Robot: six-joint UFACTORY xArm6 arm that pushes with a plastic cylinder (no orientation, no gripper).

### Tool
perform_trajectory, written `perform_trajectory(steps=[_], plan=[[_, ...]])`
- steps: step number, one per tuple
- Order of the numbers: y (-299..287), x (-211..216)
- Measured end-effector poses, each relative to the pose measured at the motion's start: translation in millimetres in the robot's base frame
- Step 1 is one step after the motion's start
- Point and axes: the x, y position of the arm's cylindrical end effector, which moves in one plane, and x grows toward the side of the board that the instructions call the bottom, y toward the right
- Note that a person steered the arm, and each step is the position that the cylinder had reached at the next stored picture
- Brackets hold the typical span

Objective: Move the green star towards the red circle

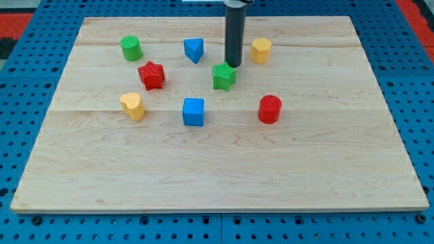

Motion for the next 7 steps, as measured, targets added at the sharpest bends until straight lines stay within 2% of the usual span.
perform_trajectory(steps=[3,5,6,7], plan=[[-21,32],[-82,37],[-81,52],[-49,62]])
